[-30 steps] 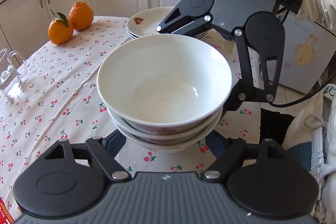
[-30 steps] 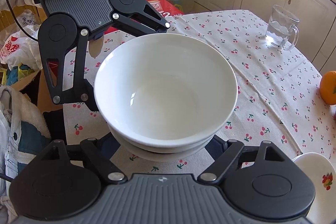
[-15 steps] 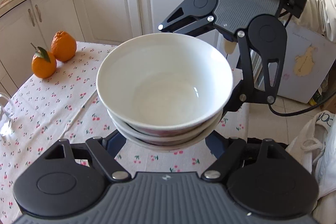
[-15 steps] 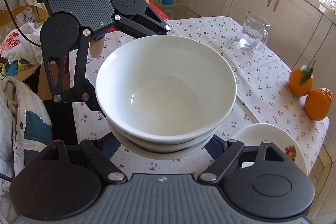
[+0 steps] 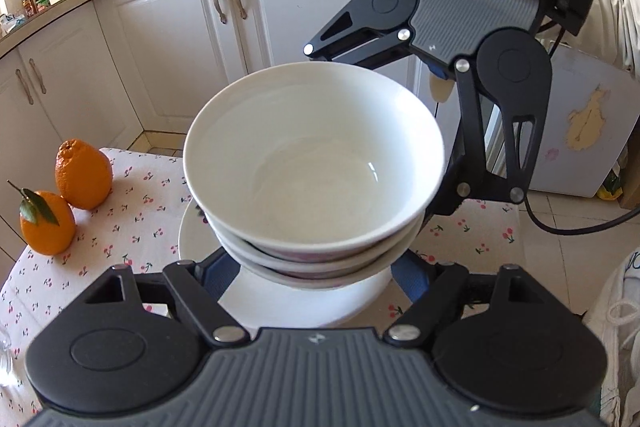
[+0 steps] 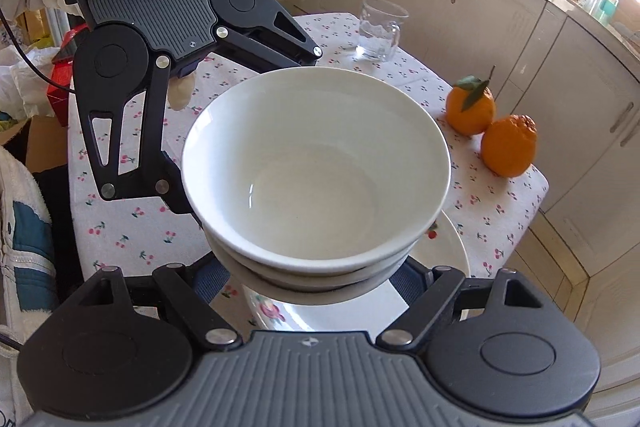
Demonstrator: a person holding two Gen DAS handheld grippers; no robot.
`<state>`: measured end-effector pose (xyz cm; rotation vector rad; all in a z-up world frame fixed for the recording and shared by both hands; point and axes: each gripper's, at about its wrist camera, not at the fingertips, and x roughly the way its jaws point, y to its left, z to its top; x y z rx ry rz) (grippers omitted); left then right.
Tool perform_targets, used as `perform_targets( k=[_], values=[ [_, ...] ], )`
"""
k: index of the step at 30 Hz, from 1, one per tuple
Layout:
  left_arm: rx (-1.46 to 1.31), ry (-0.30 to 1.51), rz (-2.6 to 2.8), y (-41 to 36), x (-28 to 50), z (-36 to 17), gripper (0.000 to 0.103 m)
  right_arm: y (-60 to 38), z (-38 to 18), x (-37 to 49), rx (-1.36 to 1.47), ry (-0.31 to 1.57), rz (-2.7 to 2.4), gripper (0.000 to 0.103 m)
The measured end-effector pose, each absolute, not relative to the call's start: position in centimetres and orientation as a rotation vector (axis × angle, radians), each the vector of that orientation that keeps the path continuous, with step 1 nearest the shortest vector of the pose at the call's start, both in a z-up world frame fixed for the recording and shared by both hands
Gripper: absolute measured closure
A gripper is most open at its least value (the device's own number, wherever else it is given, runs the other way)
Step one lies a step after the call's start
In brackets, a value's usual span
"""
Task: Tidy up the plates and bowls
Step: 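Lift the bowl stack with both grippers and carry it over the plate stack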
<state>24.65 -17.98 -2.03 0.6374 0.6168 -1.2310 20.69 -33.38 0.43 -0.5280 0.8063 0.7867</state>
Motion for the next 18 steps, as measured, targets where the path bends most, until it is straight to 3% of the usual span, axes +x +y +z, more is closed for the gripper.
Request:
perform_targets(
  k=[18],
  values=[
    [0.634,0.664,-1.230,-19.7,27.5,-4.2,0.022,-36.1,-2.4,23.8,-0.463,0.842,0.753,0.015]
  ],
)
